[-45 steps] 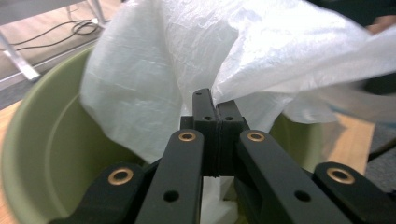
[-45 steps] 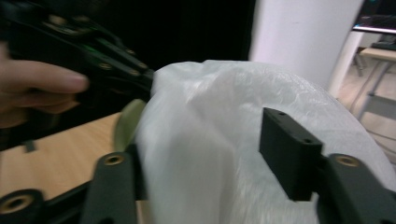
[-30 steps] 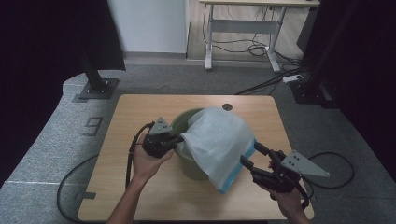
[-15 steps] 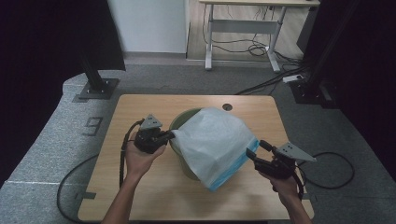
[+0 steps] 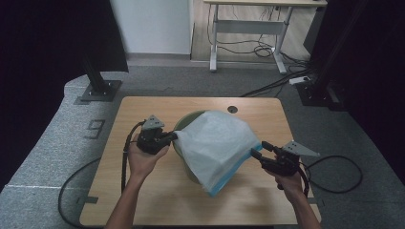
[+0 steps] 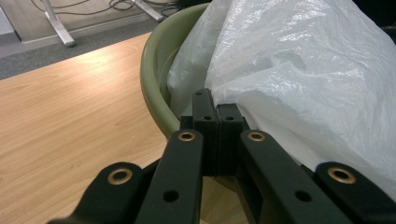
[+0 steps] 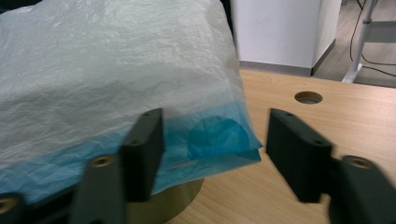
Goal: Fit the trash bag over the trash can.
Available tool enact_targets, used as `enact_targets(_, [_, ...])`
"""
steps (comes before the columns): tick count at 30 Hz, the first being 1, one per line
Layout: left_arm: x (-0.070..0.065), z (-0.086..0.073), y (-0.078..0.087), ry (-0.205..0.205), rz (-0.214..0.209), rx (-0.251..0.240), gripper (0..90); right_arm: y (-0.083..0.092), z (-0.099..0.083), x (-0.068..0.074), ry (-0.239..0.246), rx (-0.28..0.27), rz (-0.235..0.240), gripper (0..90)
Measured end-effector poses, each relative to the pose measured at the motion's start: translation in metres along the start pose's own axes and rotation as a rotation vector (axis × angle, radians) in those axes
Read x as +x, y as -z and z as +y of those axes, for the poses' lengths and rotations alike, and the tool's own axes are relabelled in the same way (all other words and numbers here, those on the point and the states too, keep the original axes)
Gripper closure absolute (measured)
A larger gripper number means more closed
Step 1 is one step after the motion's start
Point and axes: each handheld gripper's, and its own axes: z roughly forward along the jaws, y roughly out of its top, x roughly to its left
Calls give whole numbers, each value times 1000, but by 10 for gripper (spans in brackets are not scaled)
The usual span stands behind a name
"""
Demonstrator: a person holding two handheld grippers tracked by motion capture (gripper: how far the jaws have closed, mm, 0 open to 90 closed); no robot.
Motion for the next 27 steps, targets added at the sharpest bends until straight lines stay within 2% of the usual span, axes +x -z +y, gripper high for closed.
enact_targets(1, [0,0,0,-1,-1,0,890,-1,0,0,2,0,6,495])
enact_targets(4, [-2,0,0,-3,-8,-3,889,0,1,0,0,-10,18,780])
enact_targets(6, [-3,1,1,-2,-13,-8,888,2,3,1,11,-16,13,875])
enact_targets(9, [-4,3,0,-5,-19,-12,886,7,10,4,28,-40,4,883])
enact_targets(14, [-10,11,-9,-15,-50,-13,876,23,34,15,62,-130,-6,883])
enact_targets(18, [-21,18,-18,-56,-98,-5,833,32,59,29,117,-190,-27,882])
enact_targets(19, [-23,19,-18,-73,-102,0,798,33,64,32,131,-202,-33,883])
enact_targets(21, [-26,18,-15,-101,-68,-2,654,35,73,36,151,-210,-46,883])
enact_targets(23, [-24,16,-5,-97,-46,-25,536,36,78,37,160,-207,-60,883])
enact_targets(25, [-19,13,8,-89,-42,-35,468,36,79,36,155,-199,-67,883])
enact_targets(27, [-15,10,22,-89,-48,-50,442,36,78,34,148,-185,-78,883])
